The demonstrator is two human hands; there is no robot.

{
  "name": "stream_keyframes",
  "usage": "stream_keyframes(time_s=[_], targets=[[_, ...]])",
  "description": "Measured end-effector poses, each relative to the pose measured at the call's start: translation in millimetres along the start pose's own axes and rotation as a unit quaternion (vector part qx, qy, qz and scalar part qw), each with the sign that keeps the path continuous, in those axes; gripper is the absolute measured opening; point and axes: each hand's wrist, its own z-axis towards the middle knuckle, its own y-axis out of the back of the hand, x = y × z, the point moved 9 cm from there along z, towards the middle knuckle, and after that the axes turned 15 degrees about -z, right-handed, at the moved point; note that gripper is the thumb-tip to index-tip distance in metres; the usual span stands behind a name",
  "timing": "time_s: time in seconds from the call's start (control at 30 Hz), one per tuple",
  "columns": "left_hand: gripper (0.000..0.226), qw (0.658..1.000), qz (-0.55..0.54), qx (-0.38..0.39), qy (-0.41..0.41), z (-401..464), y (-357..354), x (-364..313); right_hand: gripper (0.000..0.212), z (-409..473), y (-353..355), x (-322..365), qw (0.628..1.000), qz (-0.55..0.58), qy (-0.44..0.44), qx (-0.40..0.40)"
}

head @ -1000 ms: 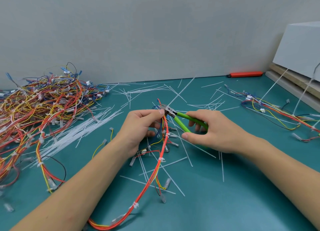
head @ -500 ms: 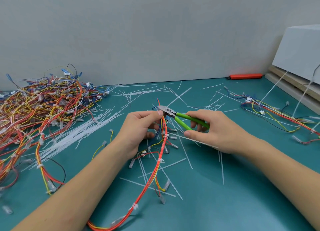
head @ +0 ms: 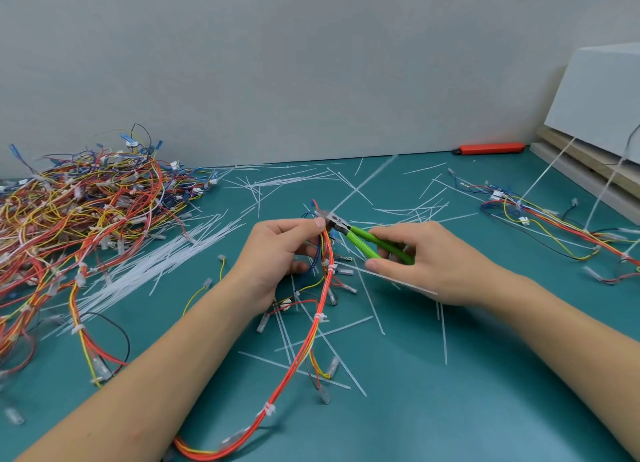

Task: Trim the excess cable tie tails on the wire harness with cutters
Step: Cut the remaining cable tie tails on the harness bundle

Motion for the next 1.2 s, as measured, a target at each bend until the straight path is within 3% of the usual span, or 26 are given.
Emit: stream_keyframes(time_s=[0.33, 0.4, 0.53, 0.67, 0.83, 0.97, 1.2], targets=[[0.02, 1.0, 0.002, -0.002, 0.004, -1, -2, 2, 0.063, -2, -3, -4, 0.999, -0.035, -0.034, -0.006], [0.019, 1.0, 0.002, -0.001, 0.004, -2, -2, 3, 0.06, -2, -2, -4, 0.999, -0.036, -0.033, -0.006], [0.017, 1.0, 0.004, -0.005, 0.001, -1, -1, 1, 0.036, 0, -3, 0, 1.0, -0.007, -0.007, 0.01], [0.015, 1.0, 0.002, -0.005, -0.006, -1, 0, -1, 0.032, 1, 6, -6, 1.0, -0.012, -0.004, -0.015], [0.017, 1.0, 0.001, -0.012, 0.0, -3, -2, 1, 0.064, -1, -4, -7, 0.999, -0.042, -0.021, -0.022], [0.019, 1.0, 0.001, -0.014, 0.002, -3, -2, 1, 0.068, -1, -5, -10, 0.999, -0.038, -0.025, -0.018], [0.016, 1.0, 0.003, -0.014, 0.0, -3, 0, -1, 0.033, 1, -2, -4, 1.0, -0.009, 0.007, 0.01]])
